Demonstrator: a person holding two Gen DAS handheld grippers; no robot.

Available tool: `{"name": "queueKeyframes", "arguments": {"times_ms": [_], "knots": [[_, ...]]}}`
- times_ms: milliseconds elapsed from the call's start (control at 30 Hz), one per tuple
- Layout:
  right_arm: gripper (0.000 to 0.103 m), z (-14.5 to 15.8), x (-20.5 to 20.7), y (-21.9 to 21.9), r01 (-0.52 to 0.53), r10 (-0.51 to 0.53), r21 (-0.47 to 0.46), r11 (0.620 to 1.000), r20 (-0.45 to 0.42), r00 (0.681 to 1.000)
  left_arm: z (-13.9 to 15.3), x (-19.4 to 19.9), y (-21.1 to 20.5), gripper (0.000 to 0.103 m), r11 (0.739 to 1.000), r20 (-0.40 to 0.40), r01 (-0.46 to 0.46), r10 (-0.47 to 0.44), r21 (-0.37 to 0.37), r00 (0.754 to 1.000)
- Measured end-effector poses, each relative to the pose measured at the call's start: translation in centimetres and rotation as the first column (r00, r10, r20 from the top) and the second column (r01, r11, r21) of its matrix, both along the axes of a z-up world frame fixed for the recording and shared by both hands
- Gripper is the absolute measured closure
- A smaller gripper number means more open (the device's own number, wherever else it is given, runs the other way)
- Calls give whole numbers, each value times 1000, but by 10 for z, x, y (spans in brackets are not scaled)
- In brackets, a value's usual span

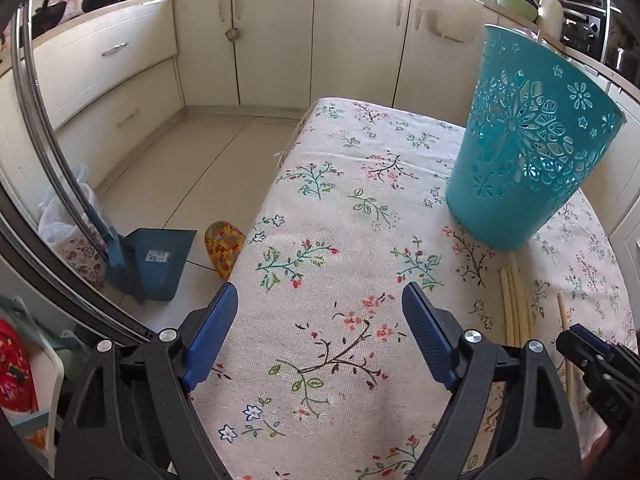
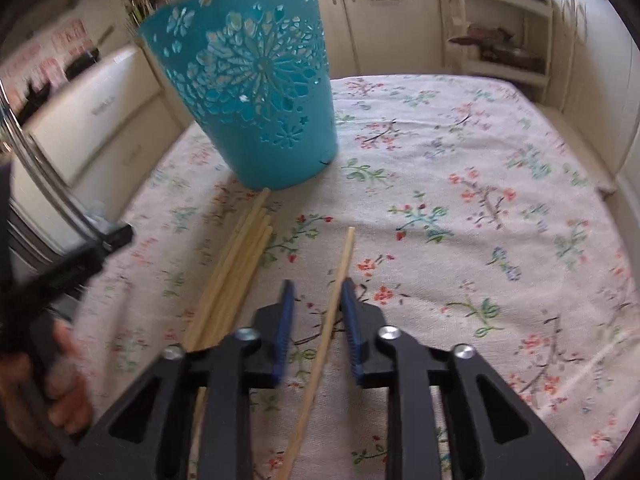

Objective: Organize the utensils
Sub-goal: 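Grasp a single chopstick on the tablecloth with the right tool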

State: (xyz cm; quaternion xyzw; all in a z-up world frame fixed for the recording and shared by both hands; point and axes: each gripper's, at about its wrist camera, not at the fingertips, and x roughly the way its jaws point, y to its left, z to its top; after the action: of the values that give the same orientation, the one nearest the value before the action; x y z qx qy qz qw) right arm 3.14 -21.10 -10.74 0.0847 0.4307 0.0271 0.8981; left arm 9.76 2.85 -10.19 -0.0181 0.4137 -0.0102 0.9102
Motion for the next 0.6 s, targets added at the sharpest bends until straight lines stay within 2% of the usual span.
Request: {"name": "queueKeyframes", "arguments": {"times_ms": [67,133,233,267,300,433,500,600], "knots": [[95,1,1,5,-6,5,-67,998,-14,1000,-2,-1,2,21,1000,-9,1,-1,-1,1000],[96,3,1,3,-38,35,-70,997,-50,998,-4,2,3,21,1000,-31,1,-1,-14,1000],[96,5,-1,2,-76,68,-88,993,-88,994,-7,3,8,21,999,-29,-1,-1,-47,1000],[92,4,0,3,-82,73,-99,992,-90,993,-6,4,6,21,999,-32,1,-3,-51,999],[88,4,2,5,-84,75,-113,990,-85,994,-7,5,5,21,999,-35,3,-5,-50,999],[90,1,5,13,-77,68,-162,984,-59,996,-8,6,-1,21,1000,-39,19,-19,-18,999],[97,2,5,12,-75,67,-134,988,-64,996,-8,5,-3,21,1000,-35,26,-27,-7,999],[98,8,-5,-3,-46,44,-22,999,-58,997,-8,4,-5,21,999,-33,33,-33,1,999]]}}
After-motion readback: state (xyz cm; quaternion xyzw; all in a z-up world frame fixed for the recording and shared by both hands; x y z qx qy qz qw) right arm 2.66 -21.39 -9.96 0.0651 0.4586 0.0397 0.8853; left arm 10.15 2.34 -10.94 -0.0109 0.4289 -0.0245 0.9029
